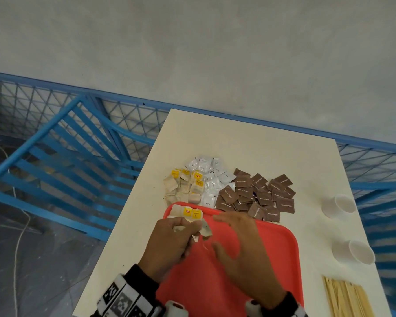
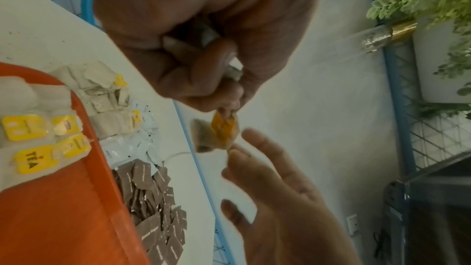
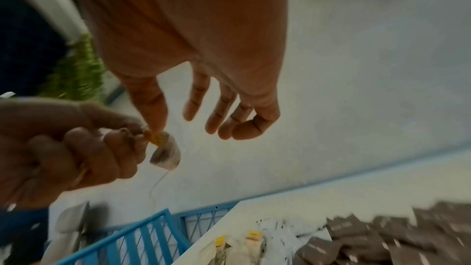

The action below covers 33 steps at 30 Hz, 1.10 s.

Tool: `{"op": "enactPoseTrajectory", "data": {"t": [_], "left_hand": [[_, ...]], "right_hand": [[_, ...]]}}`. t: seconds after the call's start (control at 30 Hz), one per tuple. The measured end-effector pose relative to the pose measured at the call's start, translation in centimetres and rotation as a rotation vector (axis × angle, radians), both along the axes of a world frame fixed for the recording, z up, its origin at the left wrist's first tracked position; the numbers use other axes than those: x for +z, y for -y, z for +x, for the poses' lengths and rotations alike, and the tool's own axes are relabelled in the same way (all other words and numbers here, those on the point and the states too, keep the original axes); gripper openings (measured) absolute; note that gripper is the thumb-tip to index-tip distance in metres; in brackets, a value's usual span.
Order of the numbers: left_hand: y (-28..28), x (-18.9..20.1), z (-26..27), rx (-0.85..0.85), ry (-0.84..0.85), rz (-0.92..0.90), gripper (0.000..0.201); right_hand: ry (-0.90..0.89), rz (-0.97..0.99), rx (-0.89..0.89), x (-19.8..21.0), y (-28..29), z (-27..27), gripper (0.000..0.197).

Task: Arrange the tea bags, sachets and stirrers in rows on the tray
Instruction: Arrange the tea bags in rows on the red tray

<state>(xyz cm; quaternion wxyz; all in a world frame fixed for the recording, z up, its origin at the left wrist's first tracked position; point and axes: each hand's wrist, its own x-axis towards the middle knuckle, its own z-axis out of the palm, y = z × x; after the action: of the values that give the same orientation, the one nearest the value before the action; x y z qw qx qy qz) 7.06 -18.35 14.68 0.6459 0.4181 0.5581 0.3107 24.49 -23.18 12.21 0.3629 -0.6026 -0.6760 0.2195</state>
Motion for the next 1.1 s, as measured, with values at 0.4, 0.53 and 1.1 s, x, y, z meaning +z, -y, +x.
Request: {"op": "enactPoseTrajectory", "data": {"t": [0.4,0.53,1.1], "left_hand": [[-1.2,1.8,-0.6,-0.117,0.066,0.311,0.021],[-1.9,2.1,-0.7,-0.123,0.074,0.286,0.018],[-3.2,1.7,-1.9,-0.121,0.097,0.25,0.016]], "right_hand": [[-0.748,-0.274,-0.017,2.9,-1.2,-0.6,0.006],[-0.692,-0.279,0.061,3.2,-1.5,0.2,0.025],[-0.451,-0.291,0.03,3.9,-3.8,-1.0,0.01]]}}
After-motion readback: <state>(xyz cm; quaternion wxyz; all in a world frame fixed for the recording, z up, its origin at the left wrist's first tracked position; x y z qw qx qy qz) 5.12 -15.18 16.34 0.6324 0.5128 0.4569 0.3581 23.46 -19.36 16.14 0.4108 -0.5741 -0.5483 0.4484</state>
